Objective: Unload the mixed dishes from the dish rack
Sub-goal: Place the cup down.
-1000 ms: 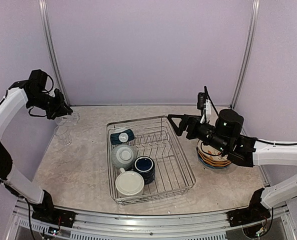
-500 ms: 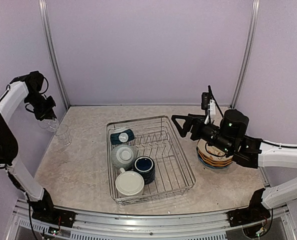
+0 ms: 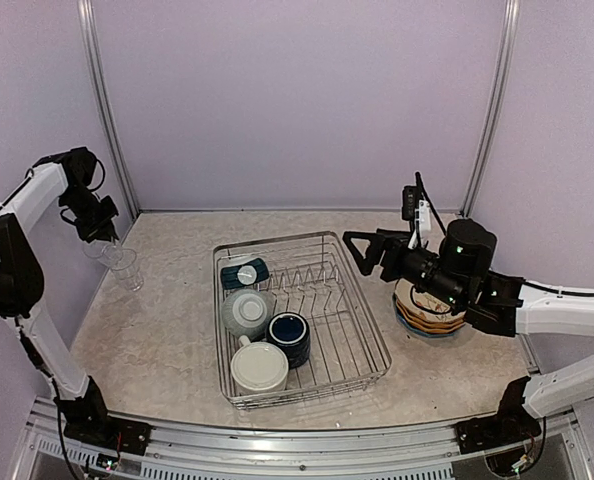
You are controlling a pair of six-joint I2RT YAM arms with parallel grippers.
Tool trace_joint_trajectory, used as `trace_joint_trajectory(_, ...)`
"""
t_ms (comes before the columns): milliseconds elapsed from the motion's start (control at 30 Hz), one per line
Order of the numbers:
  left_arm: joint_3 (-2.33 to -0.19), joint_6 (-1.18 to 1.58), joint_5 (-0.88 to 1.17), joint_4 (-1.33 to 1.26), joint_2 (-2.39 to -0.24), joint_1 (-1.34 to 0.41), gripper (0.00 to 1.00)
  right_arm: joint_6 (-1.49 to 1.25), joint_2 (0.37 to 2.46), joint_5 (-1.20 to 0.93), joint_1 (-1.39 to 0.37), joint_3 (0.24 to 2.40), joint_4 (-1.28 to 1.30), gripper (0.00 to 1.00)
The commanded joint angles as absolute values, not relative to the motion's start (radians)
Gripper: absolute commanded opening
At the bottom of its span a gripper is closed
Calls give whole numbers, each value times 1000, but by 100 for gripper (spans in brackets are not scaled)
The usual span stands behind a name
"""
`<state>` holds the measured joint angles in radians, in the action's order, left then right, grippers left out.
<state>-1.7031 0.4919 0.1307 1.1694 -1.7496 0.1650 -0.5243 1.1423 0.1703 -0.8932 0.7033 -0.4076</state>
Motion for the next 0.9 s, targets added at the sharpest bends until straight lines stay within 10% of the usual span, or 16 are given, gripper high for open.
trace_joint_trajectory(0, -1722, 489, 156, 1121, -1778, 167, 0, -526, 1159, 185, -888, 711, -387, 100)
trace_joint_trajectory(400, -1692, 470, 150, 1085, -1825, 162, 13, -533, 1196, 173, -888, 730, -383, 100)
trace_joint_trajectory(867, -1632, 482, 100, 1077, -1727, 98, 74, -472, 1306, 80, -887, 833, -249, 100)
